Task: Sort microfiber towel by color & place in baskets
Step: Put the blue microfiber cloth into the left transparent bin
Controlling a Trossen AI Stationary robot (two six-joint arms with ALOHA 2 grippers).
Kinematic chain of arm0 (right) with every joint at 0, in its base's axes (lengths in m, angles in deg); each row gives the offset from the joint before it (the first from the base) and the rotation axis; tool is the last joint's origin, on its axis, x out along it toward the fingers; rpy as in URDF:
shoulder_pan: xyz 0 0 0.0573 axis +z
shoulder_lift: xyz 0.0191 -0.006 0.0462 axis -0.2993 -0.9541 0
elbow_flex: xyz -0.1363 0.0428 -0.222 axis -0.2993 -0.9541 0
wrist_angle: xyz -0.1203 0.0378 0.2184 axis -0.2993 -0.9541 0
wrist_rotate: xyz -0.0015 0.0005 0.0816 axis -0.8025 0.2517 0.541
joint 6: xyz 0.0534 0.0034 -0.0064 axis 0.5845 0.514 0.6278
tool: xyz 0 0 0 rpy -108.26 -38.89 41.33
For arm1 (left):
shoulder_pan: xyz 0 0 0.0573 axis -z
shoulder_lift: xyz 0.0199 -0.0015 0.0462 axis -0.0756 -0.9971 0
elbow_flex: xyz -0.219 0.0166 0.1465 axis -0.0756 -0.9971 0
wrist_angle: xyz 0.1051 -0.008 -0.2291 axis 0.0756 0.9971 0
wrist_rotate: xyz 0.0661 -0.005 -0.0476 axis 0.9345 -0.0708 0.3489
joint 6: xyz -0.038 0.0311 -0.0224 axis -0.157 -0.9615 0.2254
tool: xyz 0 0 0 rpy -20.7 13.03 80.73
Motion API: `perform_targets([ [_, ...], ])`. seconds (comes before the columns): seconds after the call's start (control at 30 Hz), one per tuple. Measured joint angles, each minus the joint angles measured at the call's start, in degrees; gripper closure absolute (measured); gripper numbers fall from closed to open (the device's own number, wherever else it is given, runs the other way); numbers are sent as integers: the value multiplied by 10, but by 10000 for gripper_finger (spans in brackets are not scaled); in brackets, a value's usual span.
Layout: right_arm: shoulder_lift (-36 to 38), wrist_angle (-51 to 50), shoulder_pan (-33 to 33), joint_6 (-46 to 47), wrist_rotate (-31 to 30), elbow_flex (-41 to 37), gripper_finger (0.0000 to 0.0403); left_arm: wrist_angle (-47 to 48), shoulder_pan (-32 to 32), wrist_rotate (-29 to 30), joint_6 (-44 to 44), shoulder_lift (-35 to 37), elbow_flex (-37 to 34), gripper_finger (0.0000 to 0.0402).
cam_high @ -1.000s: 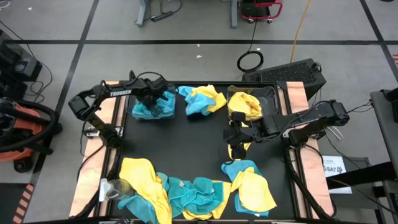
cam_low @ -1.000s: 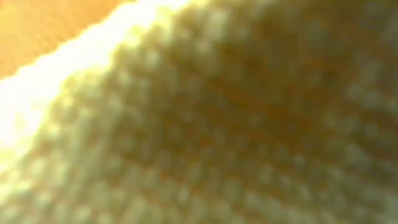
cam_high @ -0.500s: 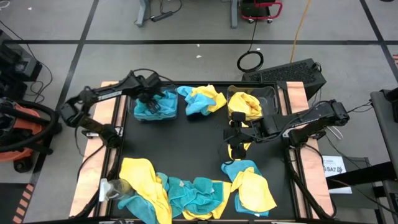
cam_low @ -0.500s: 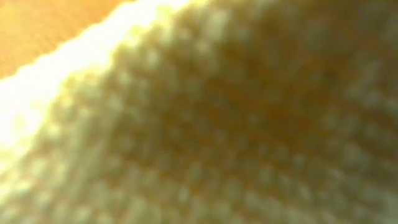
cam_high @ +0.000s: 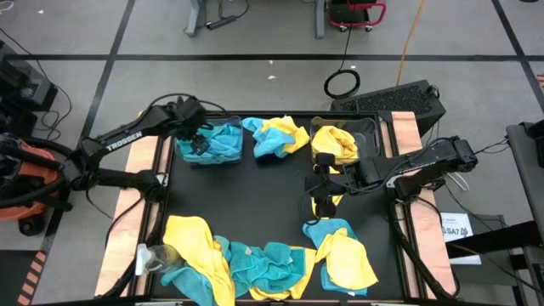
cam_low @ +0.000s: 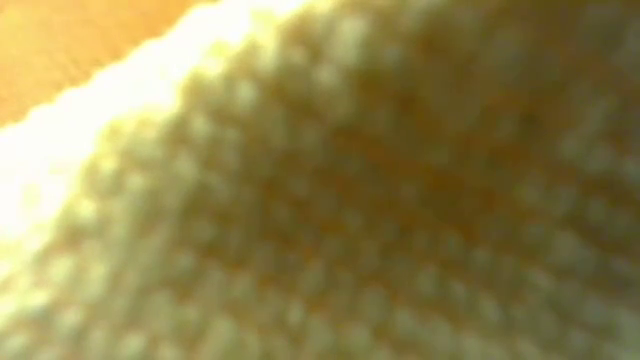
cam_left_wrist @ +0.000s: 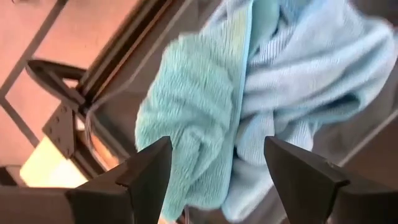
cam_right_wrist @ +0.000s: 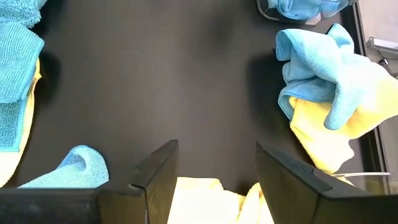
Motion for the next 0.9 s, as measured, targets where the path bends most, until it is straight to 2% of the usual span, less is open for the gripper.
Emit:
perform_targets([
  [0.13, 0, 10, 0, -3, 0, 0, 200, 21, 0, 12, 14, -1, -2, 149],
  [0.5, 0, 11, 0, -2, 0, 0, 200, -3, 0, 16, 19, -21, -25, 228],
  [0.9, 0, 8, 0, 6, 2, 0, 200, -28, 0, 22, 26, -93, -26, 236],
])
